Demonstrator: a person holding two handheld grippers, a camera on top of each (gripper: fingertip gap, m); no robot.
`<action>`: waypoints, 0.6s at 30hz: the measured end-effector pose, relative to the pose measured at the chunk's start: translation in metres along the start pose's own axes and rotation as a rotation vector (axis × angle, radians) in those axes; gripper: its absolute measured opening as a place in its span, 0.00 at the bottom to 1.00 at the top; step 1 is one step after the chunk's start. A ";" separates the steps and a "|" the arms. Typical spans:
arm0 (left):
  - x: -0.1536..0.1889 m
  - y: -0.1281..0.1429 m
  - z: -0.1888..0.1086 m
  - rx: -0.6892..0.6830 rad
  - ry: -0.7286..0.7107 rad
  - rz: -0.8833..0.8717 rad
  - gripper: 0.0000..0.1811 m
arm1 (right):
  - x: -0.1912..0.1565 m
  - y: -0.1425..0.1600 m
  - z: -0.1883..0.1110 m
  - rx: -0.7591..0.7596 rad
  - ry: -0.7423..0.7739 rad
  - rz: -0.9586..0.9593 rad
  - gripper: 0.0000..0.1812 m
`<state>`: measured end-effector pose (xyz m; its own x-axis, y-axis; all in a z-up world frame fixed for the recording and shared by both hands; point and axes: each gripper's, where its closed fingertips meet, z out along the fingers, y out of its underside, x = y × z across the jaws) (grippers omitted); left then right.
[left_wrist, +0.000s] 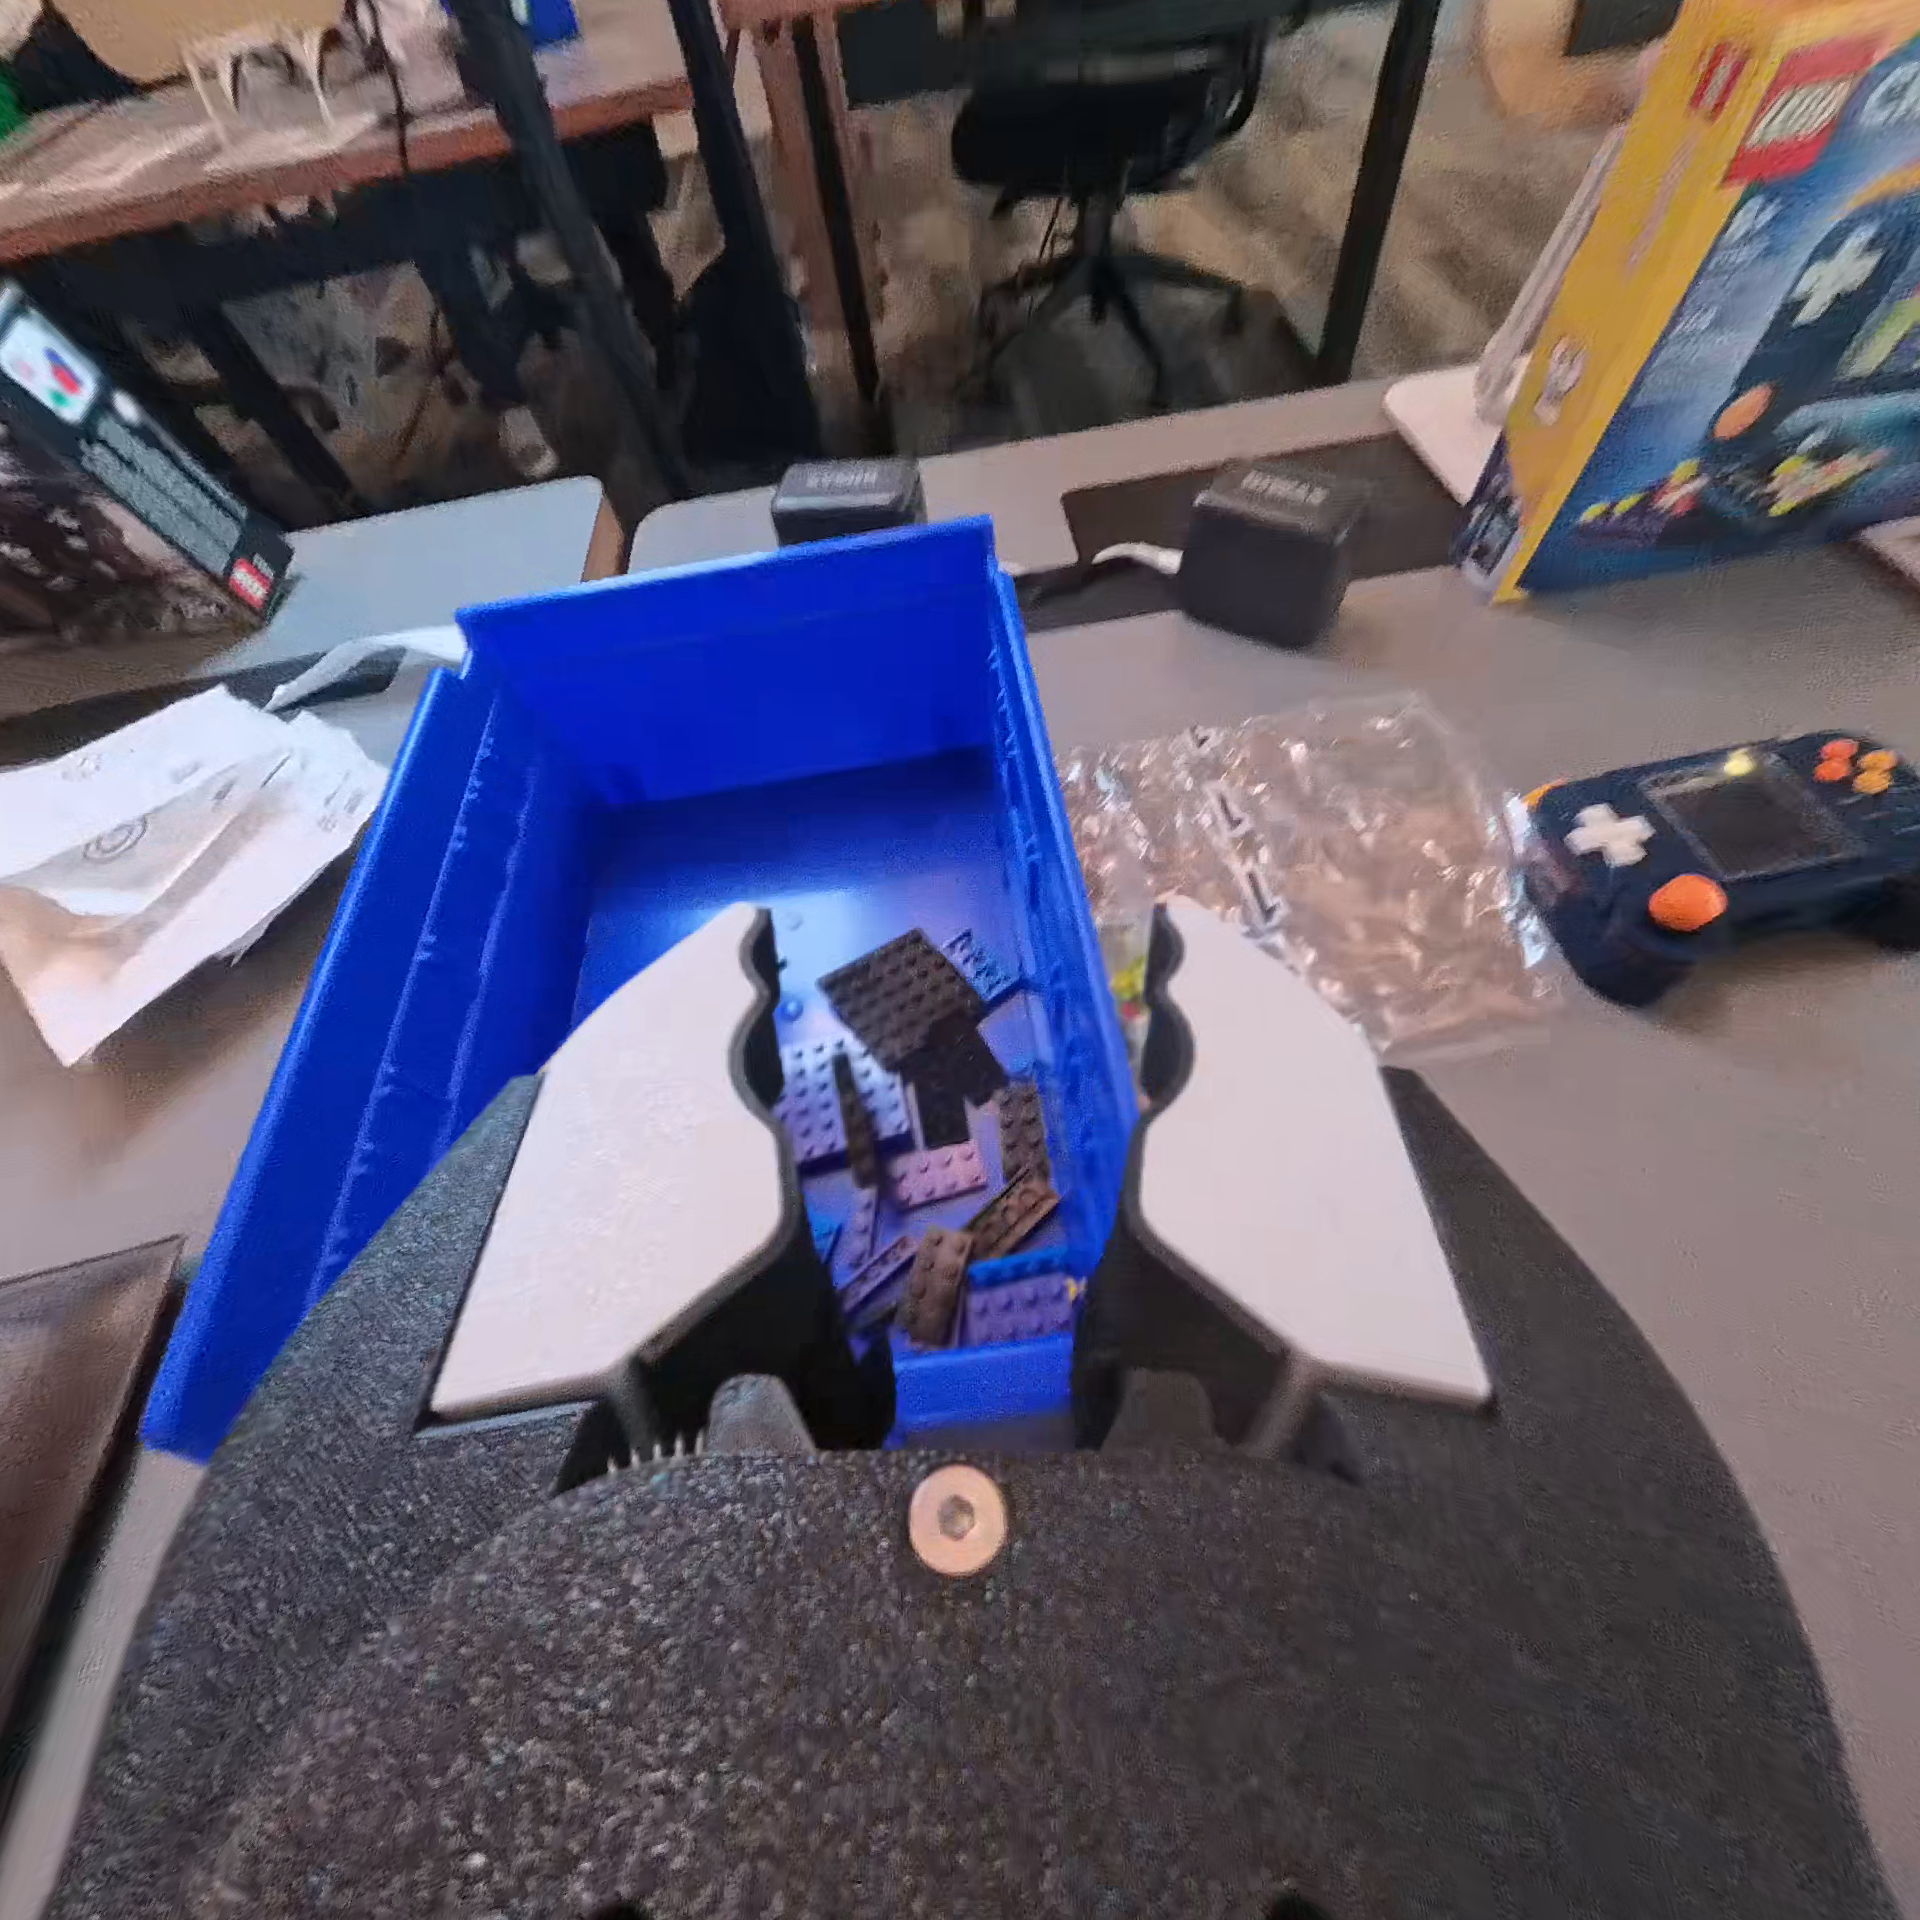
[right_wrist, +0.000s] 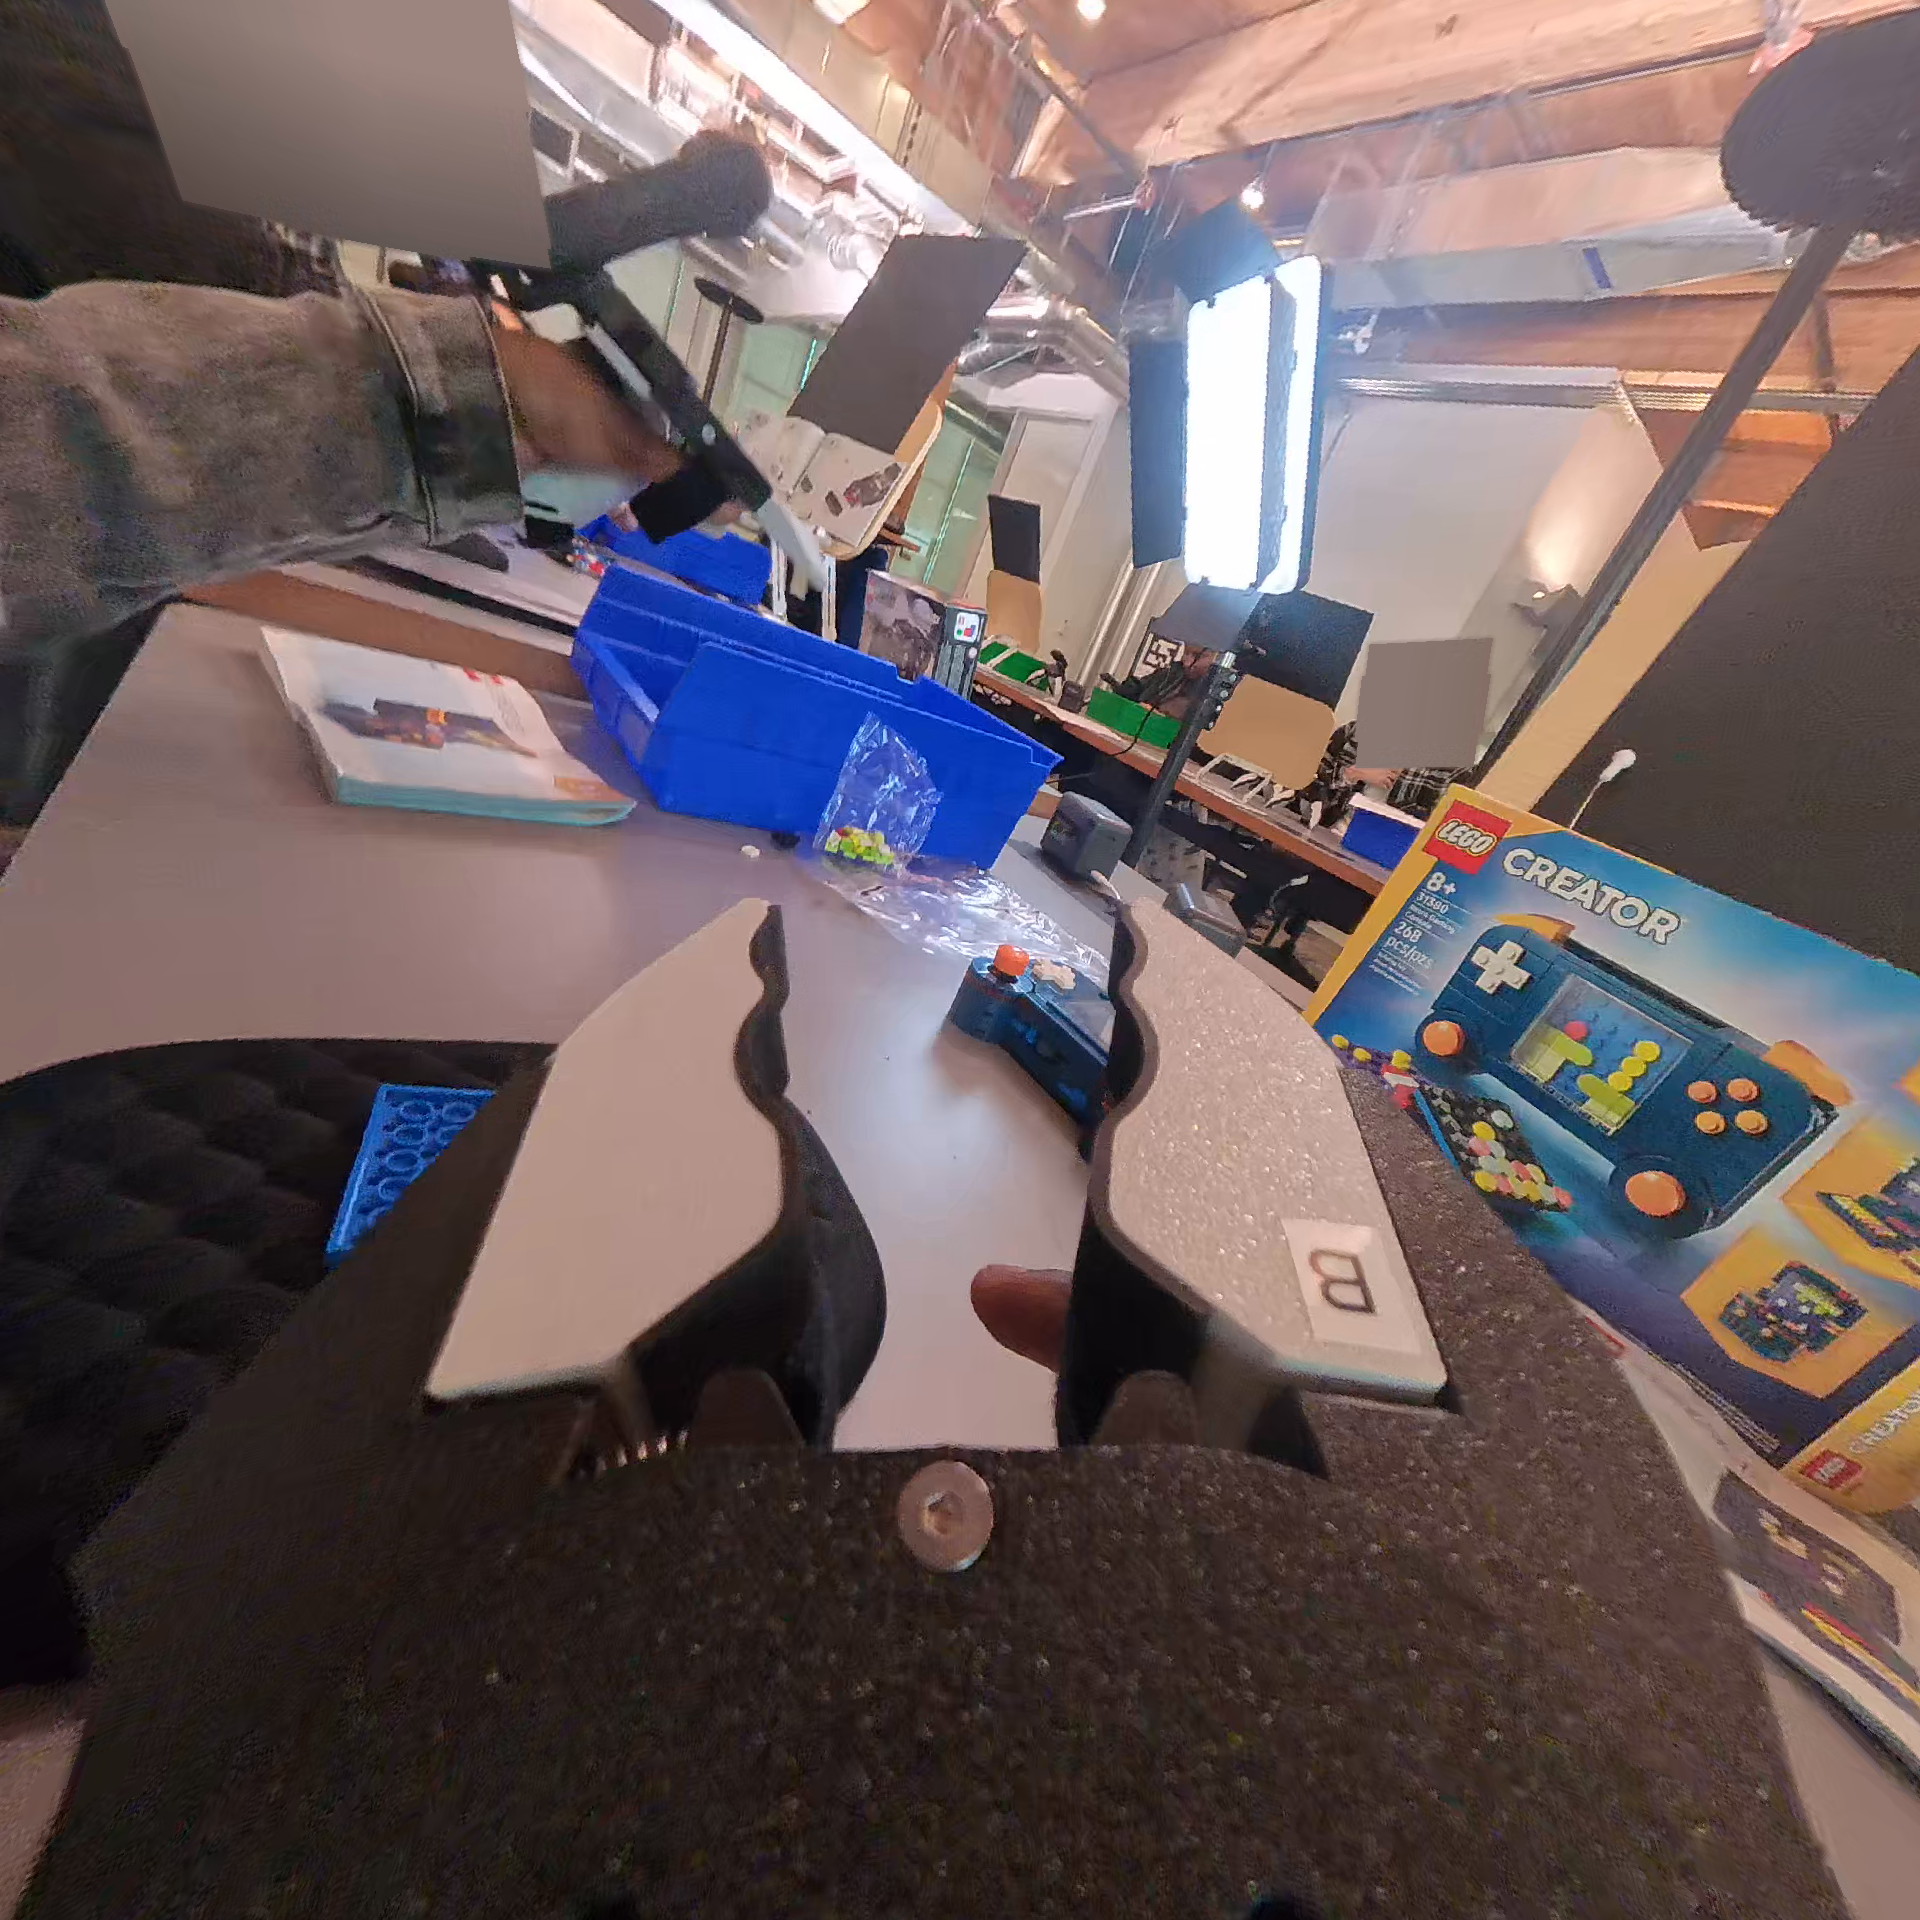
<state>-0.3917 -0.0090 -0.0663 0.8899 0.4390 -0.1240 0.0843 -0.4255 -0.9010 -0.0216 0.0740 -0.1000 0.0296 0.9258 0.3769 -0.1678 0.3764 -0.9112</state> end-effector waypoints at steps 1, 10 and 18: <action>0.009 -0.010 -0.003 0.075 0.030 0.002 0.40 | 0.000 0.001 0.000 -0.007 0.003 -0.011 0.33; 0.278 0.068 -0.094 0.156 1.057 0.628 0.51 | 0.032 0.002 -0.014 0.090 0.076 0.246 0.33; 0.348 0.144 -0.091 -0.054 1.211 0.819 0.43 | 0.046 -0.001 -0.021 0.141 0.116 0.333 0.33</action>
<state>-0.0290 0.0104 -0.2012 0.5184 -0.8435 -0.1405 -0.6281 -0.2641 -0.7319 0.0008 0.1170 -0.0856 0.0608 0.9975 0.0355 -0.3208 0.0532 -0.9457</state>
